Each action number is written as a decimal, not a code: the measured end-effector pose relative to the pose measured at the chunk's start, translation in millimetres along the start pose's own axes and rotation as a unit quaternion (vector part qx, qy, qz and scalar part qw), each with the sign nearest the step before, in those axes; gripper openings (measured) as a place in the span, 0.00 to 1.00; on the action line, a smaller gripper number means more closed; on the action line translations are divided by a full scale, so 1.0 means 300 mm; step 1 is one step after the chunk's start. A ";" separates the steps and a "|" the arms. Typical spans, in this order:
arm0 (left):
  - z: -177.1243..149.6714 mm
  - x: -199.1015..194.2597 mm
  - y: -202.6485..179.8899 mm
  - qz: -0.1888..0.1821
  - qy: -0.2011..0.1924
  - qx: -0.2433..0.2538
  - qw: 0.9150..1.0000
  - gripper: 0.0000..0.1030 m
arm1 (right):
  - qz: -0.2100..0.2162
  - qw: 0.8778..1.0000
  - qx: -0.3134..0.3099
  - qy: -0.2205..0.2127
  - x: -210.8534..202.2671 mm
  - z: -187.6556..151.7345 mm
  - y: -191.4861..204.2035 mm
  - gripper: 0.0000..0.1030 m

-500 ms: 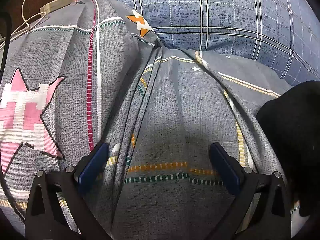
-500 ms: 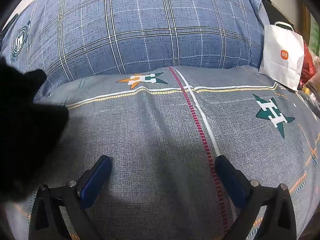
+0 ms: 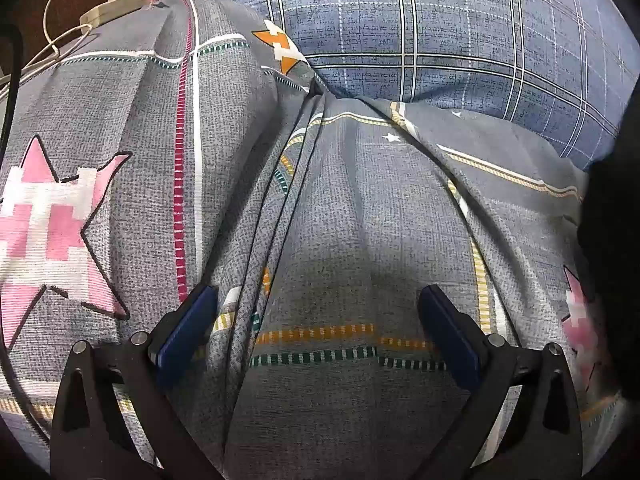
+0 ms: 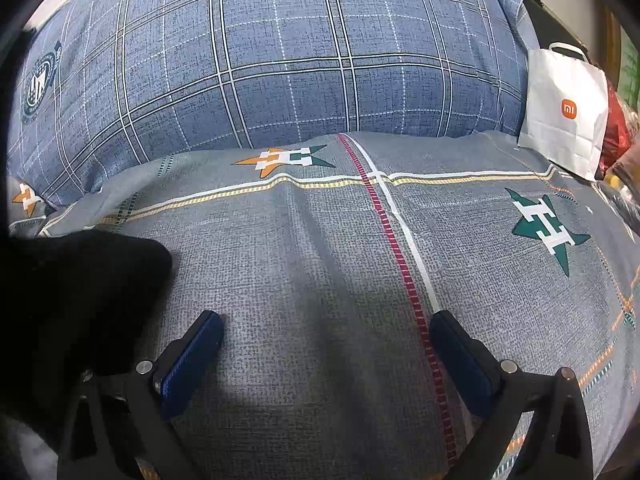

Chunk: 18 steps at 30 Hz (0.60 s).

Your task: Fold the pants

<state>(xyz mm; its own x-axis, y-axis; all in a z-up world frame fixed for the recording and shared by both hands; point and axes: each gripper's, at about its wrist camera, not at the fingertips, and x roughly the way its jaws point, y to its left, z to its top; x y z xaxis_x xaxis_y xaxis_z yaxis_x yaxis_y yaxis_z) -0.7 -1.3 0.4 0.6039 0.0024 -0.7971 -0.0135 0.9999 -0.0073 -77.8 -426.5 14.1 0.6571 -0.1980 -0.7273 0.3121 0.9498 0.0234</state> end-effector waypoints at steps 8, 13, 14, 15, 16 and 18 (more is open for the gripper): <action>-0.001 0.000 0.000 0.000 0.000 0.000 1.000 0.99 | -0.002 1.000 -0.002 0.000 0.009 0.003 0.010 1.00; 0.000 0.000 0.000 0.000 0.000 0.000 1.000 0.99 | -0.001 1.000 -0.001 0.000 0.010 -0.003 0.008 1.00; 0.000 -0.001 0.001 0.000 0.000 0.000 1.000 0.99 | -0.001 1.000 -0.001 0.000 0.009 -0.003 0.006 1.00; 0.000 0.000 0.000 0.000 0.000 0.000 1.000 0.99 | 0.000 1.000 0.000 0.000 0.011 -0.001 0.008 1.00; 0.000 0.000 0.000 0.000 0.000 0.000 1.000 0.99 | 0.000 1.000 -0.001 0.000 0.014 0.002 0.011 1.00; 0.000 -0.001 0.001 0.000 0.000 0.000 1.000 0.99 | -0.002 1.000 -0.001 0.000 0.012 0.002 0.012 1.00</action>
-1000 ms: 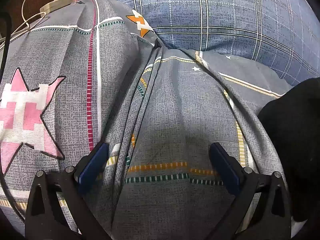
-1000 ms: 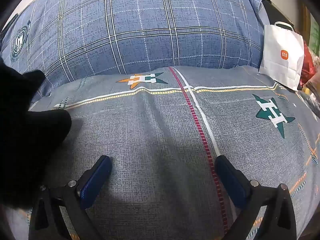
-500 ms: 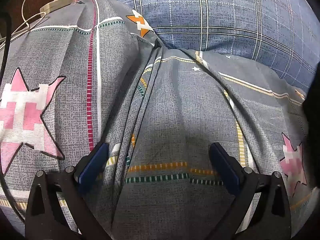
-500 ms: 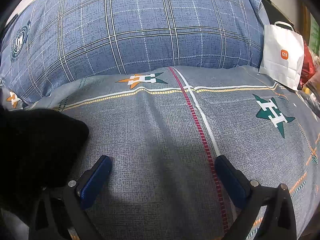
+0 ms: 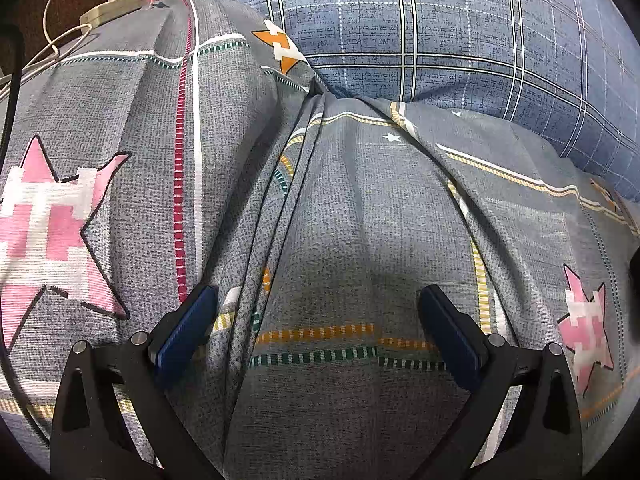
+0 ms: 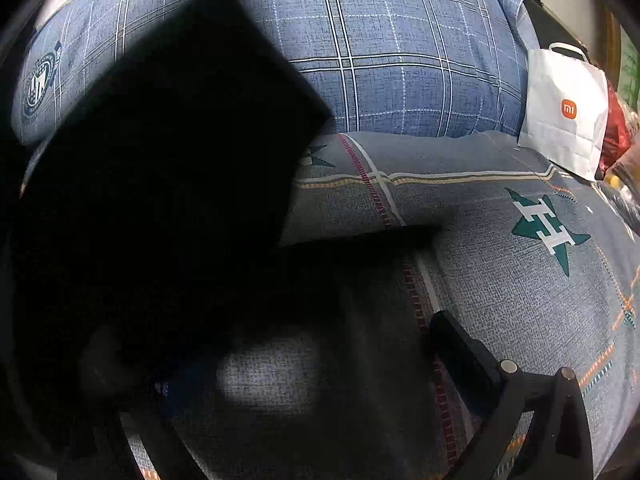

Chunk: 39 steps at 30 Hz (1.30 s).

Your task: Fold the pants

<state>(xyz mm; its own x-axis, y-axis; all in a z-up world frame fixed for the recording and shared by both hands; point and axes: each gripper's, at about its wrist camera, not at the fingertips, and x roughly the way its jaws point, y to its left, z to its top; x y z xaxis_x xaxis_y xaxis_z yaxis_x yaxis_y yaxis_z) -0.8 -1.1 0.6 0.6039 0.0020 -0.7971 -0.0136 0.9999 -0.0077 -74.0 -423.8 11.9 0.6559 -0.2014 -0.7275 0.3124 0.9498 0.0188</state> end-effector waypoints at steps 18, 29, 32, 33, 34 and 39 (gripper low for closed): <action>0.004 0.004 0.002 0.000 0.000 0.000 1.000 0.99 | -0.001 1.000 -0.001 0.001 -0.013 0.012 -0.002 1.00; 0.006 0.009 -0.001 -0.001 -0.003 0.000 1.000 0.99 | 0.000 1.000 0.001 -0.001 -0.009 -0.009 -0.010 1.00; 0.003 0.006 0.003 -0.001 -0.003 0.000 1.000 0.99 | 0.000 1.000 0.000 -0.001 -0.011 -0.009 -0.011 1.00; 0.003 0.006 0.001 0.000 -0.003 0.000 1.000 0.99 | 0.000 1.000 0.000 -0.001 -0.011 -0.010 -0.011 1.00; 0.004 0.004 0.001 -0.001 -0.001 -0.001 1.000 0.99 | -0.001 1.000 0.000 -0.001 -0.009 -0.009 -0.008 1.00; 0.009 -0.034 0.007 -0.019 0.045 0.006 0.999 0.99 | 0.014 1.000 0.002 0.014 -0.024 -0.008 -0.003 1.00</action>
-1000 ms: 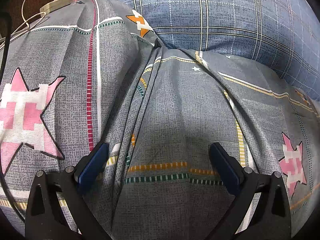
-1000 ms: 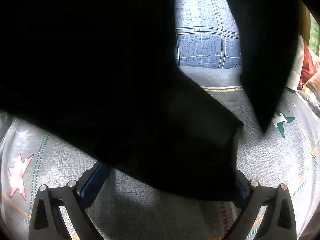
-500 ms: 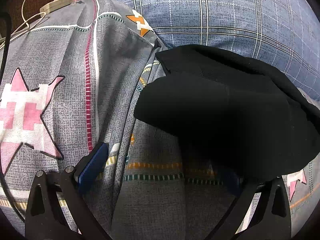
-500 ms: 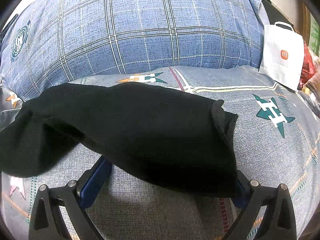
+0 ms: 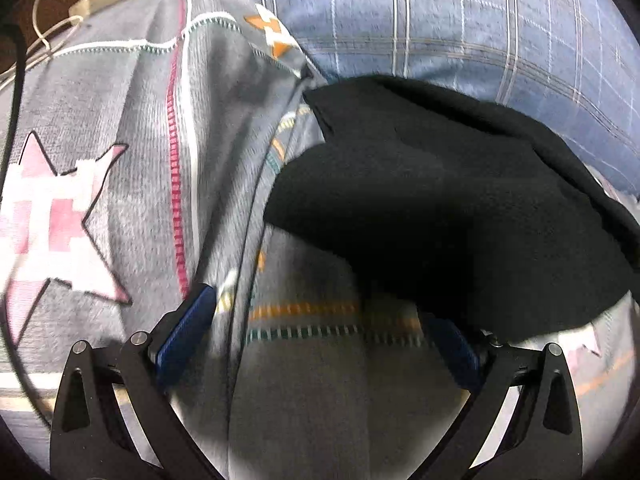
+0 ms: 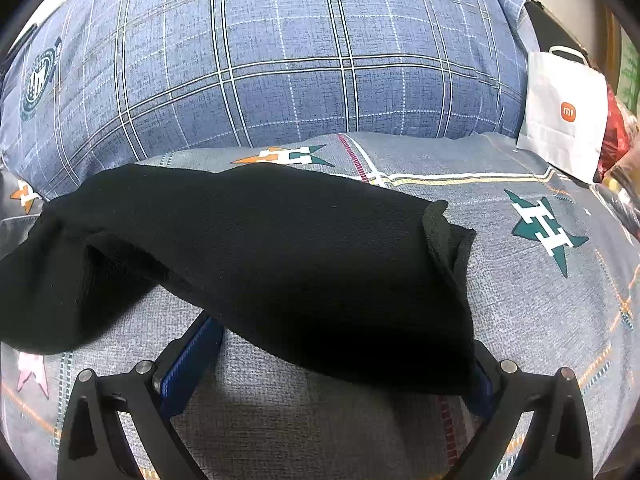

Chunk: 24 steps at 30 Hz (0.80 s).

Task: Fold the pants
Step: 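Move both tools toward the black pants lying on the sheet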

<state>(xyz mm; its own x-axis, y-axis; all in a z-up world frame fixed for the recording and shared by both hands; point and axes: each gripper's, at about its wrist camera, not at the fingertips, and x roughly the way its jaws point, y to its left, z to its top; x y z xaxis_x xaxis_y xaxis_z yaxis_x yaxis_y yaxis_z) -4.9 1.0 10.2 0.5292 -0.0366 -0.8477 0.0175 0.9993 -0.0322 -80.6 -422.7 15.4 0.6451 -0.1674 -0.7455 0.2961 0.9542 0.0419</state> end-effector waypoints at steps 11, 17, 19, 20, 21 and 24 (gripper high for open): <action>-0.046 -0.292 0.020 -0.100 -0.036 -0.043 0.993 0.98 | 0.122 0.992 -0.012 -0.013 -0.234 -0.014 0.045 0.93; -0.041 -0.277 -0.060 -0.100 -0.027 -0.047 0.993 0.98 | 0.198 0.979 -0.044 -0.007 -0.248 0.063 0.177 0.84; -0.018 -0.255 -0.089 -0.092 -0.018 -0.040 0.995 0.98 | 0.239 0.970 -0.042 0.004 -0.218 0.086 0.246 0.83; -0.012 -0.250 -0.108 -0.092 -0.020 -0.036 0.995 0.98 | 0.255 0.966 -0.038 0.011 -0.204 0.097 0.270 0.83; -0.005 -0.244 -0.126 -0.088 -0.023 -0.030 0.995 0.98 | 0.262 0.964 -0.040 0.016 -0.180 0.105 0.298 0.83; 0.036 -0.213 -0.161 -0.073 -0.032 -0.014 0.997 0.98 | 0.282 0.958 -0.030 0.042 -0.090 0.128 0.377 0.83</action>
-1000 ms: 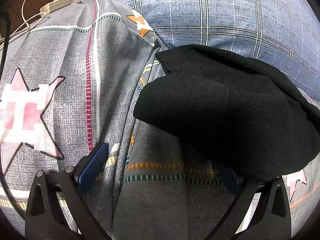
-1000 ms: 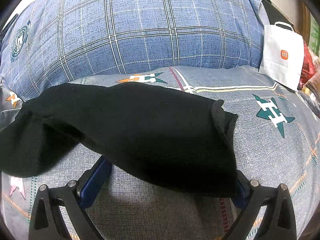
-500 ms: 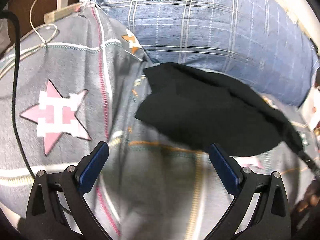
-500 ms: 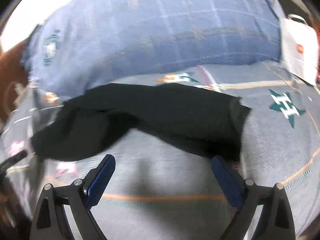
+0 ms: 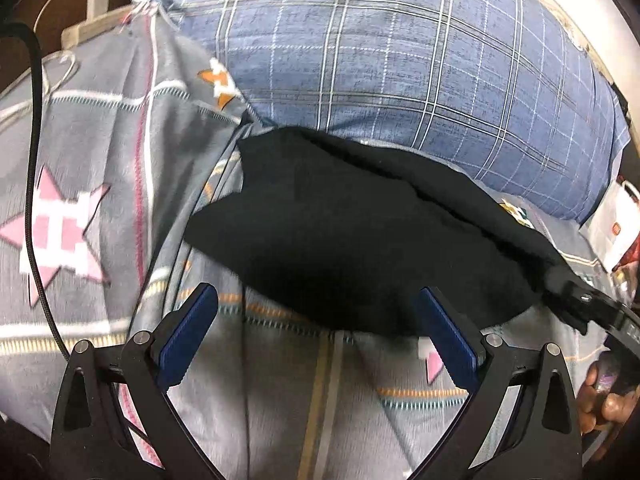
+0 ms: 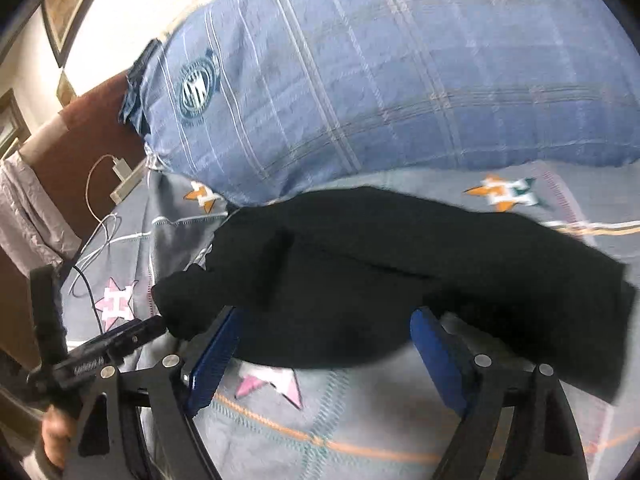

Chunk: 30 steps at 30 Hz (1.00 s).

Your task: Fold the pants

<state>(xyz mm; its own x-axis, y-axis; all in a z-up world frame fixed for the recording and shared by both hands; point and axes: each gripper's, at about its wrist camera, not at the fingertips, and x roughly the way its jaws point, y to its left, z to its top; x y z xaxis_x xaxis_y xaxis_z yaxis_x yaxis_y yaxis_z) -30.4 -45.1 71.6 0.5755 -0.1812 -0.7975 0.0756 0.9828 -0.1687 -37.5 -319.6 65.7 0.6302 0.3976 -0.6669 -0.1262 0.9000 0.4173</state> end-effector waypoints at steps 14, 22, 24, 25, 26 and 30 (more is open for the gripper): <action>-0.014 0.175 0.025 0.014 0.054 0.008 0.998 0.98 | -0.146 0.988 0.010 -0.054 0.131 0.477 -0.171 0.66; -0.040 0.131 0.061 0.000 0.051 -0.007 0.999 0.98 | -0.164 0.983 -0.045 -0.072 -0.167 0.329 -0.171 0.70; -0.054 0.116 0.086 -0.017 0.058 -0.027 0.998 0.98 | -0.172 0.983 -0.032 -0.058 -0.226 0.224 -0.212 0.70; -0.062 0.108 0.100 -0.021 0.059 -0.038 0.997 0.98 | -0.178 0.982 -0.014 -0.052 -0.257 0.165 -0.255 0.70; -0.072 0.099 0.119 -0.022 0.059 -0.054 0.997 0.98 | -0.193 0.980 0.016 -0.047 -0.287 0.095 -0.309 0.70; -0.098 0.076 0.157 -0.023 0.048 -0.092 0.994 0.98 | -0.196 0.969 0.148 -0.041 -0.346 -0.088 -0.511 0.70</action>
<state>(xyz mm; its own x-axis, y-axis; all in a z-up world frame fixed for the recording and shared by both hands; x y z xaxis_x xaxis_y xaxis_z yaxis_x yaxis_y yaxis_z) -37.7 -4.1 28.6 0.4941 -0.2364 -0.8366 -0.0548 0.9519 -0.3014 -103.8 -494.2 54.7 0.6453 0.0103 -0.7638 0.3519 0.8835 0.3092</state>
